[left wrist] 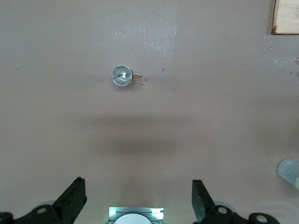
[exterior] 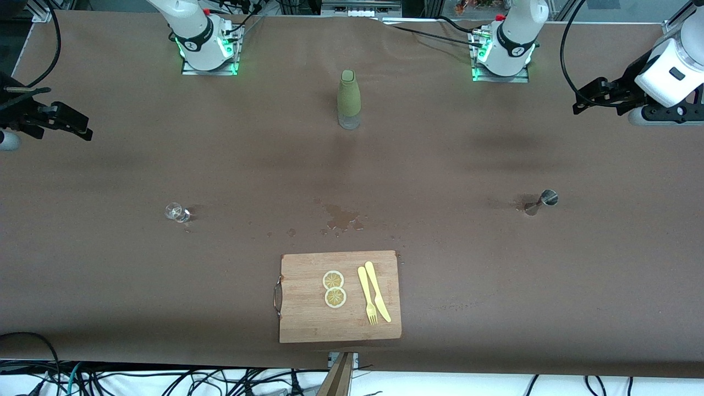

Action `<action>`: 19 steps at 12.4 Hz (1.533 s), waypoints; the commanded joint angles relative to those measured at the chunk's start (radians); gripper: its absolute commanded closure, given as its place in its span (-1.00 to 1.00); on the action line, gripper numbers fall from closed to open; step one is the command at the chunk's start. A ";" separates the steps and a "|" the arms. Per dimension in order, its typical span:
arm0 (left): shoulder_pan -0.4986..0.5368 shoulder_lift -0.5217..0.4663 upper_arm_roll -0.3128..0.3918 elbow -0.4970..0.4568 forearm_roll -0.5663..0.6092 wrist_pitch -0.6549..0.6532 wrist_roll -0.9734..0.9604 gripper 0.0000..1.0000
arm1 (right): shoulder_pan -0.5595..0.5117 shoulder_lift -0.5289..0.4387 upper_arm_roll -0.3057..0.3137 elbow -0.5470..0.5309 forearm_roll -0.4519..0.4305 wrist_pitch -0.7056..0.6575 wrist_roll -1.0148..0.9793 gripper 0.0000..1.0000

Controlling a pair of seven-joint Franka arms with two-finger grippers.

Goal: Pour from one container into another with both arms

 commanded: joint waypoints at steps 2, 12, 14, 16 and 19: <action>-0.002 -0.011 -0.004 -0.008 0.011 0.002 -0.008 -1.00 | -0.005 -0.006 0.000 -0.001 0.014 -0.006 -0.005 -1.00; -0.007 -0.006 -0.002 -0.007 0.011 0.004 -0.011 -1.00 | -0.005 -0.004 0.000 -0.002 0.014 -0.008 -0.006 -1.00; -0.008 -0.009 -0.005 -0.010 0.012 0.002 -0.011 -1.00 | -0.006 -0.004 0.000 -0.002 0.014 -0.008 -0.006 -1.00; -0.005 -0.011 -0.016 -0.010 0.012 0.016 -0.011 -1.00 | -0.005 -0.004 0.000 -0.002 0.014 -0.008 -0.006 -1.00; -0.007 -0.007 -0.021 -0.013 0.017 0.042 -0.011 -1.00 | -0.005 -0.004 0.000 -0.002 0.014 -0.008 -0.008 -1.00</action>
